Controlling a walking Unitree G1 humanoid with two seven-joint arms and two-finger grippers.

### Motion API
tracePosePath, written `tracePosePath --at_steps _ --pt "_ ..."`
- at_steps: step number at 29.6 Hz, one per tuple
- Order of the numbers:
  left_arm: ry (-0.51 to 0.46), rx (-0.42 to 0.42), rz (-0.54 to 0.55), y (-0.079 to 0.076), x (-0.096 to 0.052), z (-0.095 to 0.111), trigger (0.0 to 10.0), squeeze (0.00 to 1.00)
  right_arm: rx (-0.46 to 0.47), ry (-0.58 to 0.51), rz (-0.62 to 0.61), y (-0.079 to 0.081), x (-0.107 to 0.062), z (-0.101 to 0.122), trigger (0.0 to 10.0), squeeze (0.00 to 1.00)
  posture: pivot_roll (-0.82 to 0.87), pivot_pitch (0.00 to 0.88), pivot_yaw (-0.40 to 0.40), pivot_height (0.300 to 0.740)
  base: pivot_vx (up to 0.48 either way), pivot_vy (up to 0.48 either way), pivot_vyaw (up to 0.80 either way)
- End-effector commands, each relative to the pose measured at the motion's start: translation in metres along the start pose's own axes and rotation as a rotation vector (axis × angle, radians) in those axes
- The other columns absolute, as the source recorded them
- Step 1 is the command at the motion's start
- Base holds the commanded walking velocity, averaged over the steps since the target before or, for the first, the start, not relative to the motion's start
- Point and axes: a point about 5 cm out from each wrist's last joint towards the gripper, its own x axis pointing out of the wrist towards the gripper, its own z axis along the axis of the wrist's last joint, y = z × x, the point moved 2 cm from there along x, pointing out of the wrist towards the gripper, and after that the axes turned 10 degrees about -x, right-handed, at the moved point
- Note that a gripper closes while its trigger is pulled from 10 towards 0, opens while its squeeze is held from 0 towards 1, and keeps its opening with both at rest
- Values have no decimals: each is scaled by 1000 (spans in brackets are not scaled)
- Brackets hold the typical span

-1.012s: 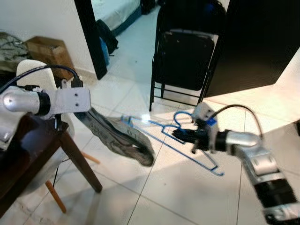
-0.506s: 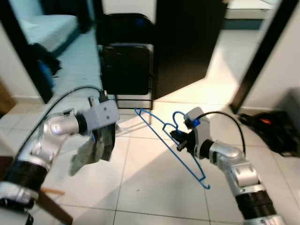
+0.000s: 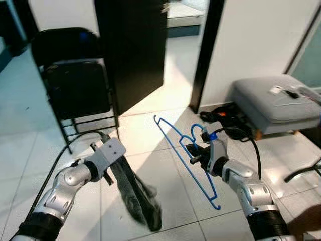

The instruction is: Hang hanger

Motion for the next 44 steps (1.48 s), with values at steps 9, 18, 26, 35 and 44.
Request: tracePosePath --at_steps 9,18,26,35,44 --pt "-65 -157 64 11 -5 3 10000 0 86 -10 -4 0 2 -5 10000 0 -59 0 -5 740 0 0 -756" --pt "-78 -207 85 13 -8 1 10000 0 108 -33 8 2 1 -5 10000 0 -60 0 5 740 0 0 -424" --pt "-88 -235 79 18 -10 3 10000 0 116 -45 7 3 2 0 10000 0 -63 0 22 740 0 0 -201" --pt "-88 -251 70 20 -11 5 10000 0 114 -52 16 4 3 3 10000 0 -57 7 26 740 0 0 -788" --pt "-74 -255 68 23 -11 5 10000 0 126 -66 18 5 4 6 10000 0 -58 32 36 740 0 0 -597"
